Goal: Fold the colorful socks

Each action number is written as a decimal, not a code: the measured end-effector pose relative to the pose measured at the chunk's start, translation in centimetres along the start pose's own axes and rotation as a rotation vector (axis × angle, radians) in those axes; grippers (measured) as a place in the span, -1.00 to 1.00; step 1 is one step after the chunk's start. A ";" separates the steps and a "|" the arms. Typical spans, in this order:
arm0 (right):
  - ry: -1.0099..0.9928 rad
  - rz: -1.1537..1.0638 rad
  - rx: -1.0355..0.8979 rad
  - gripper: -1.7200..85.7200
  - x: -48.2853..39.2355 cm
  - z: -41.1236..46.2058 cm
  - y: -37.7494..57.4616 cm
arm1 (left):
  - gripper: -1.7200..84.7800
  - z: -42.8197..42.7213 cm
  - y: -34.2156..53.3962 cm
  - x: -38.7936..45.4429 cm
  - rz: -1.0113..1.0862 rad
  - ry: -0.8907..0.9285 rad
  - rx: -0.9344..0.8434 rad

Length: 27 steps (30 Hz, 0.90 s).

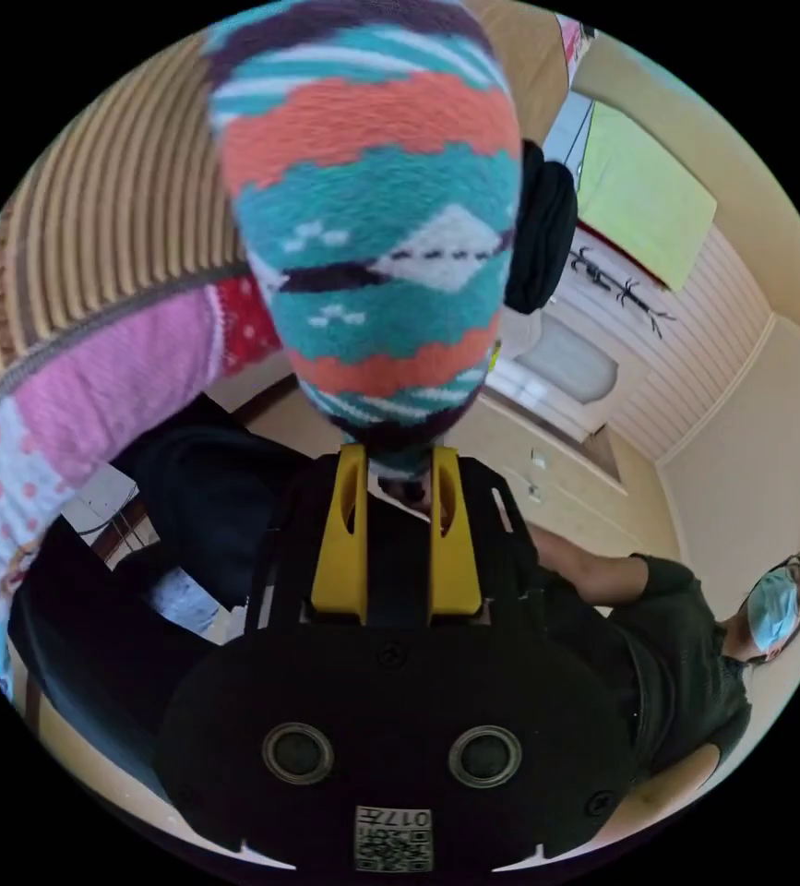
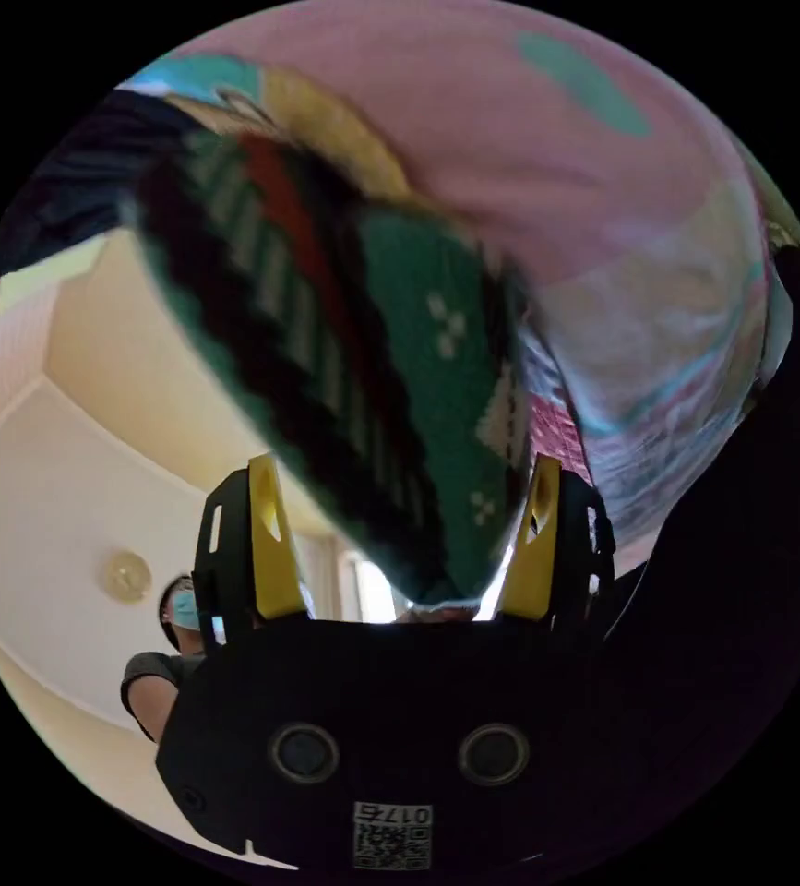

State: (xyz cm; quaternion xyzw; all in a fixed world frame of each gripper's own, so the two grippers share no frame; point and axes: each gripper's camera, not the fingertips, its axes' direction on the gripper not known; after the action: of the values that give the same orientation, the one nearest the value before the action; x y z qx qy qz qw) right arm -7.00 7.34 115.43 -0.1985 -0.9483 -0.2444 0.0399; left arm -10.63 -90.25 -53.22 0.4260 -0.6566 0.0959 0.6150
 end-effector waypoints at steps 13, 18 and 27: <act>0.262 0.213 -0.261 -0.46 -2.7 1.3 3.2 | -0.43 -8.3 0.8 -6.3 -0.014 0.334 0.015; 0.262 0.169 -0.329 -0.49 -4.0 1.5 6.3 | -0.37 -13.2 1.9 -7.1 -0.102 0.164 0.390; 0.454 -0.285 -0.491 -0.56 -15.3 3.3 10.7 | -0.52 -8.4 -1.5 2.5 0.149 0.389 0.493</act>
State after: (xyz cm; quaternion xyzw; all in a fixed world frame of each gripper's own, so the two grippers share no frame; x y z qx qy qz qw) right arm 11.41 12.08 114.65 -0.0087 -0.8465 -0.5056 0.1662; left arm -3.21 -86.77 -49.65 0.4866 -0.5129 0.3765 0.5987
